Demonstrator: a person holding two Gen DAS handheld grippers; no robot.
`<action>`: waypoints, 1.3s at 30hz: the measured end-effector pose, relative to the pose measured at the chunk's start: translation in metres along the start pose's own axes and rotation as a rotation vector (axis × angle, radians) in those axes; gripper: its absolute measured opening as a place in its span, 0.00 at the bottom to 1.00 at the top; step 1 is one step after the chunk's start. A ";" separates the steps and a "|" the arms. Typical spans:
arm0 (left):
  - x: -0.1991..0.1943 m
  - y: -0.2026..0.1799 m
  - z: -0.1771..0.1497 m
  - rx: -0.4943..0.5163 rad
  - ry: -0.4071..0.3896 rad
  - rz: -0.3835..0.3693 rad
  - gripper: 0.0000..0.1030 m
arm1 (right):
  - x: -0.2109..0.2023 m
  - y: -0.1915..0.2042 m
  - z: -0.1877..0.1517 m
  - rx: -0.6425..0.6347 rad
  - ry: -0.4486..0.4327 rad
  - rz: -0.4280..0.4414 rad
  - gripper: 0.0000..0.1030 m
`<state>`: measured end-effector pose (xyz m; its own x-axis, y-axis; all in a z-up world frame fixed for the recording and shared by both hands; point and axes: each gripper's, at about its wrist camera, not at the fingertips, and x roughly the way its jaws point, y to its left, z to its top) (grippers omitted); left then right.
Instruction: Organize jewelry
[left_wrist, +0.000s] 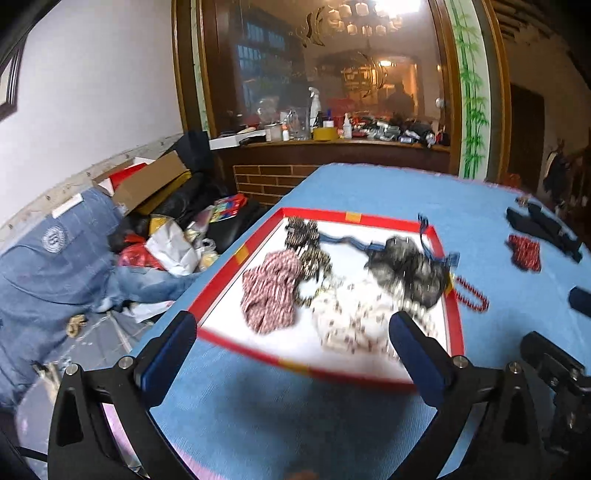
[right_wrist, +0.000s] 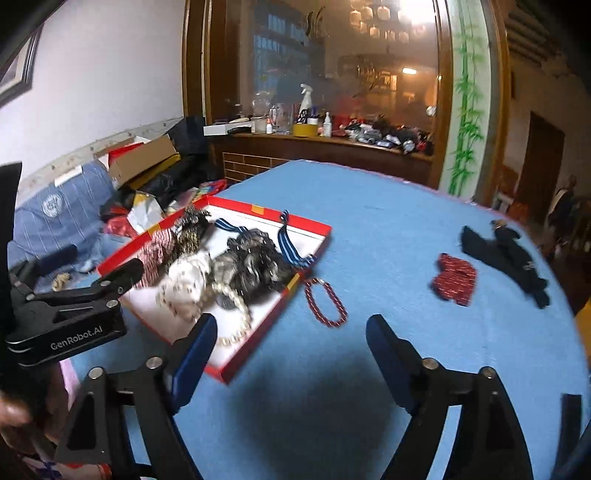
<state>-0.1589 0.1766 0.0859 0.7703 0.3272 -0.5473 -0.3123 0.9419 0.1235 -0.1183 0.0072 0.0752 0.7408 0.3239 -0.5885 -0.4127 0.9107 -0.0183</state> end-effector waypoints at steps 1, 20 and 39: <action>-0.003 -0.001 -0.004 0.007 0.013 0.004 1.00 | -0.005 0.001 -0.003 -0.010 -0.002 -0.005 0.88; -0.033 0.007 -0.018 -0.006 -0.016 -0.037 1.00 | -0.033 0.004 -0.023 -0.014 -0.039 -0.005 0.90; -0.012 0.011 -0.026 0.049 0.019 0.087 1.00 | -0.020 0.011 -0.023 -0.023 0.002 0.015 0.90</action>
<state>-0.1858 0.1814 0.0724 0.7306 0.4070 -0.5482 -0.3498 0.9126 0.2115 -0.1498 0.0048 0.0680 0.7334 0.3375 -0.5901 -0.4360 0.8995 -0.0276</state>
